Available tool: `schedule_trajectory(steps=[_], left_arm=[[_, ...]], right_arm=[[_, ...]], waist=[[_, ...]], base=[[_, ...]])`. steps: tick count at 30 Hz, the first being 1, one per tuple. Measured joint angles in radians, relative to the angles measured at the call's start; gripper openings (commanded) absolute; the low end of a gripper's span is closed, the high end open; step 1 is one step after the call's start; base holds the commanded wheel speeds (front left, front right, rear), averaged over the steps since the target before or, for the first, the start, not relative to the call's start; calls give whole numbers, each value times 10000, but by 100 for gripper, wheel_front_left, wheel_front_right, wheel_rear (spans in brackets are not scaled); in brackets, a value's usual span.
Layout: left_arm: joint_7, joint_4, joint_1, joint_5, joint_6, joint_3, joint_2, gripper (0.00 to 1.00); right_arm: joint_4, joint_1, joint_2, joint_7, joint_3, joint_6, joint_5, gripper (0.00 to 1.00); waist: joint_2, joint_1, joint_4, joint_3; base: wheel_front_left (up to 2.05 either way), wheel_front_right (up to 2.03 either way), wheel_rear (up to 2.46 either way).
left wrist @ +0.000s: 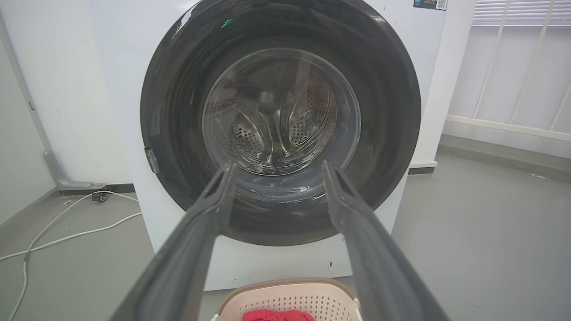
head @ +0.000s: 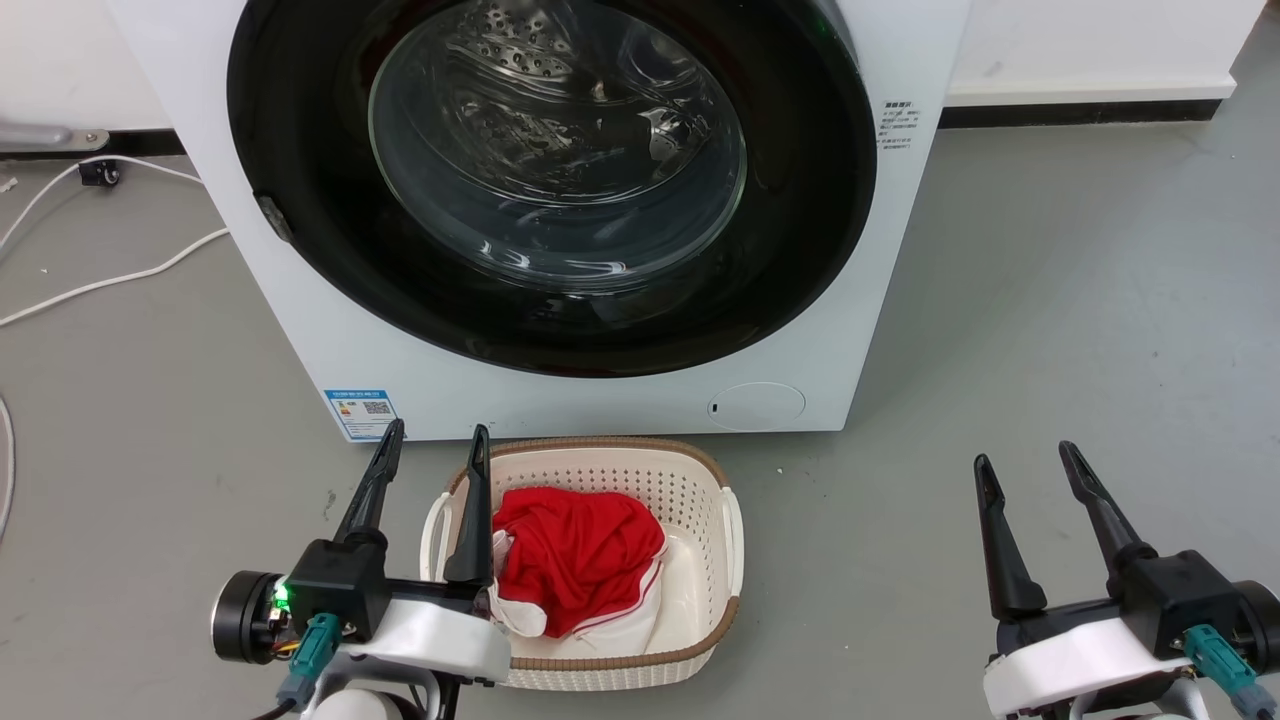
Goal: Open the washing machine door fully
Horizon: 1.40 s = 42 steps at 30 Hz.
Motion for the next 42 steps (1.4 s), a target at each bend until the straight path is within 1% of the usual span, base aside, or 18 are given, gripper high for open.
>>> schedule_trajectory(steps=[6, 14, 25, 26, 27, 31, 38, 39, 40, 42], left_arm=[[-90, -21, 9, 270, 63, -48, 0, 100], [-102, 48, 23, -19, 79, -27, 0, 100], [-102, 100, 32, -61, 75, -8, 0, 100], [-102, 102, 32, -61, 75, -10, 0, 100], [-102, 104, 32, -67, 75, -6, 0, 100], [-102, 104, 32, -104, 77, -6, 0, 100], [-104, 86, 32, -130, 96, -35, 0, 100], [-102, 81, 32, -130, 104, -42, 0, 100], [-102, 71, 32, -130, 105, -38, 2, 100], [-104, 38, 31, -130, 136, -33, 2, 100]], right_arm=[[-29, 12, 2, -65, 12, 2, -303, 100], [-6, 13, 2, -98, 12, 2, -190, 100], [-13, 13, 4, -94, 6, 2, -73, 100], [-13, 13, 4, -92, 2, 2, -21, 41], [-13, 12, 4, -92, 0, 2, -4, 0], [-6, 12, 4, -92, -10, 2, 140, 0], [134, 10, 8, -148, -104, 2, 1087, 0], [155, 4, 10, -182, -157, 2, 1383, 0], [209, -7, 8, -240, -211, 2, 2054, 0], [416, -20, 10, -305, -339, 2, 3753, 0]], waist=[[0, 0, -12, 21], [0, 0, 2, 28], [0, 0, 1, 68], [0, 0, -1, 71], [0, 0, -2, 77], [0, 0, -10, 89], [0, 0, -13, 137], [0, 0, -11, 151], [0, 0, -10, 165], [0, 0, -13, 198]], base=[[0, 0, 0], [0, 0, 0], [0, 0, 0], [0, 0, 0], [0, 0, 0], [0, 0, 0], [0, 0, 0], [0, 0, 0], [0, 0, 0], [0, 0, 0]])
